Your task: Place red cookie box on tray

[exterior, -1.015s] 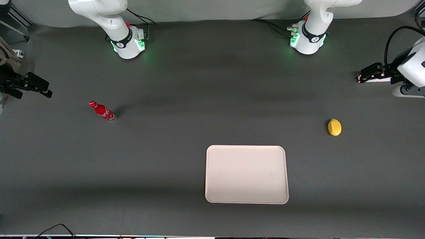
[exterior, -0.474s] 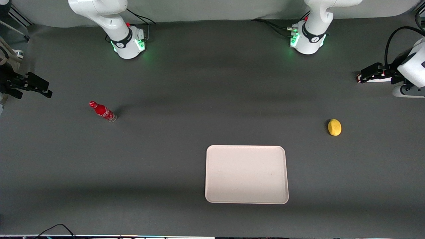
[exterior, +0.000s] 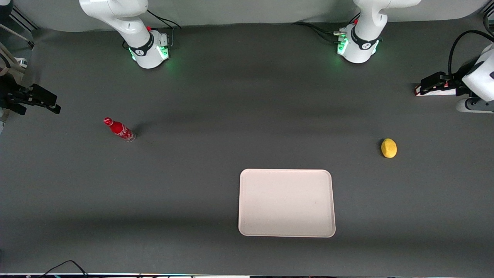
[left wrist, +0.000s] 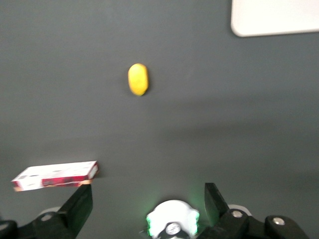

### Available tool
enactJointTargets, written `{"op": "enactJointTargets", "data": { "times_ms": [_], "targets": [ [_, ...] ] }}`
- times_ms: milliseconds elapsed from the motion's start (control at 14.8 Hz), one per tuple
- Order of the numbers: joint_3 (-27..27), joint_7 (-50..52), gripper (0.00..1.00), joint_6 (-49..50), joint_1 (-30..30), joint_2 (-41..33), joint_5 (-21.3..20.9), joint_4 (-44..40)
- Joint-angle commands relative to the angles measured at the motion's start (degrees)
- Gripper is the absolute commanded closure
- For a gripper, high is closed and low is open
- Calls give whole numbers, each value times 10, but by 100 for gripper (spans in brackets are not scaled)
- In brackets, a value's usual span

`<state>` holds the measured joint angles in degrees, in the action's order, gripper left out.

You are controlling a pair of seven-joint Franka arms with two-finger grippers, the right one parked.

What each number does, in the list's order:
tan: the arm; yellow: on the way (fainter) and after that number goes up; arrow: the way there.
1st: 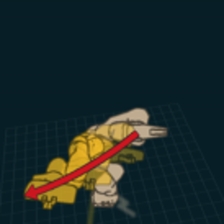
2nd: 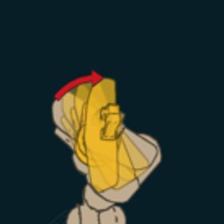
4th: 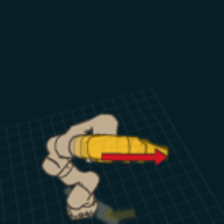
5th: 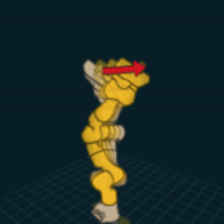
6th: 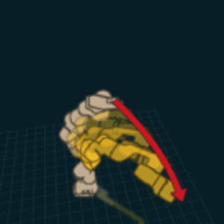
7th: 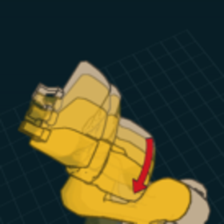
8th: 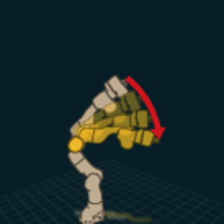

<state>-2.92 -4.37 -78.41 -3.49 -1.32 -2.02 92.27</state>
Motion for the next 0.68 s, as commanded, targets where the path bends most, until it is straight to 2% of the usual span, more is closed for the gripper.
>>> {"op": "enactJointTargets", "data": {
  "times_ms": [0, 338, 609],
  "targets": [
    [-58, -199, 0, 44, 4, -9, -67, -16],
    [-161, -498, 0, 56, 3, -6, -110, 0],
    [-278, -707, 0, -7, -3, -9, -130, 97]
  ]
}}
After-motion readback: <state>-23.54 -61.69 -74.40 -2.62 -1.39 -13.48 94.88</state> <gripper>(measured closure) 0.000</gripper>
